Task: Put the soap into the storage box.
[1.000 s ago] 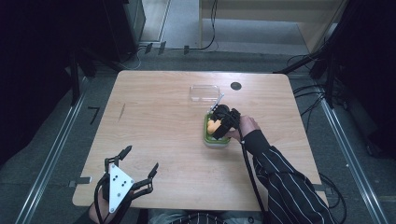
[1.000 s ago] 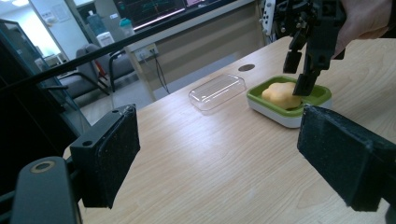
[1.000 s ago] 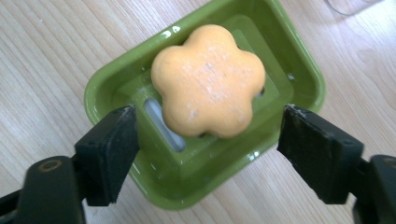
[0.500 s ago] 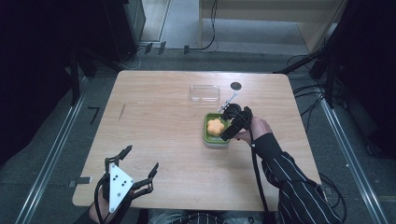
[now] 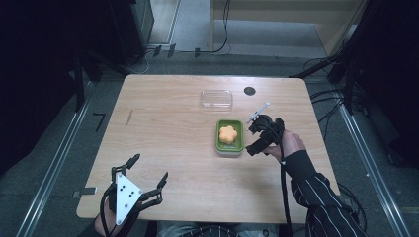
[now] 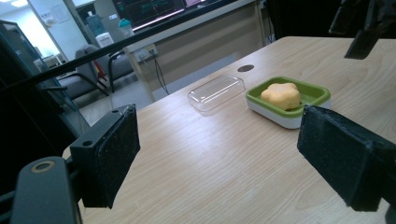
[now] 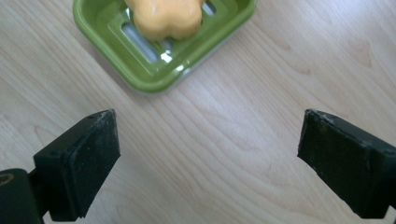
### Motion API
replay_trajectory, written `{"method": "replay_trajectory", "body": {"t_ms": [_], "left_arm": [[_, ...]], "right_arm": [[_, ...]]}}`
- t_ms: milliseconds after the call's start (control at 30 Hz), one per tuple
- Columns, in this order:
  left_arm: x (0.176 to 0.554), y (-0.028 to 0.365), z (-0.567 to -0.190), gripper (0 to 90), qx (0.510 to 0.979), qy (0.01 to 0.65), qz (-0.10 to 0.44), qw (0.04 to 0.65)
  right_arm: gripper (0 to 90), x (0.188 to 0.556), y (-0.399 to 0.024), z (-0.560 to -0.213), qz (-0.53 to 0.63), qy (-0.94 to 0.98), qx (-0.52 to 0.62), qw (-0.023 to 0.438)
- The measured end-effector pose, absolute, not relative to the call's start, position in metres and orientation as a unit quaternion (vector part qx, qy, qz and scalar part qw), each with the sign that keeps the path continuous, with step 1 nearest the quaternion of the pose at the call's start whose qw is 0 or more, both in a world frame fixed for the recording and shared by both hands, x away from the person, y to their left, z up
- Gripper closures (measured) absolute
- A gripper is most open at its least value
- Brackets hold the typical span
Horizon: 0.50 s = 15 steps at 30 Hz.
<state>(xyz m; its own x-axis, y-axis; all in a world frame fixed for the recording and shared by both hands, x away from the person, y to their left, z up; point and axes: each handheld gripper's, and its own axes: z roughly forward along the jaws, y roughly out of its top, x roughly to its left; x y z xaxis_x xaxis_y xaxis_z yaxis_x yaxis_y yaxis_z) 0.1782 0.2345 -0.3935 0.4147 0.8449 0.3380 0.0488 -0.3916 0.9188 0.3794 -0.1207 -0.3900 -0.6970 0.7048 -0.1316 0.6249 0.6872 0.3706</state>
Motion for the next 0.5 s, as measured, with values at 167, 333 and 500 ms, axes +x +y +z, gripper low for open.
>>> {"method": "replay_trajectory", "body": {"t_ms": [167, 333, 500], "left_arm": [[0.178, 0.234, -0.394, 13.5, 0.709, 0.314, 0.44, 0.452], [0.179, 0.233, -0.394, 13.5, 0.709, 0.314, 0.44, 0.453], [0.179, 0.233, -0.394, 13.5, 0.71, 0.314, 0.44, 0.452]], "right_arm": [[6.0, 0.37, -0.134, -0.394, 0.138, 0.905, 0.379, 0.133], [6.0, 0.359, -0.148, -0.4, 0.125, 0.904, 0.388, 0.133], [6.0, 0.347, -0.162, -0.409, 0.11, 0.902, 0.399, 0.127]]}}
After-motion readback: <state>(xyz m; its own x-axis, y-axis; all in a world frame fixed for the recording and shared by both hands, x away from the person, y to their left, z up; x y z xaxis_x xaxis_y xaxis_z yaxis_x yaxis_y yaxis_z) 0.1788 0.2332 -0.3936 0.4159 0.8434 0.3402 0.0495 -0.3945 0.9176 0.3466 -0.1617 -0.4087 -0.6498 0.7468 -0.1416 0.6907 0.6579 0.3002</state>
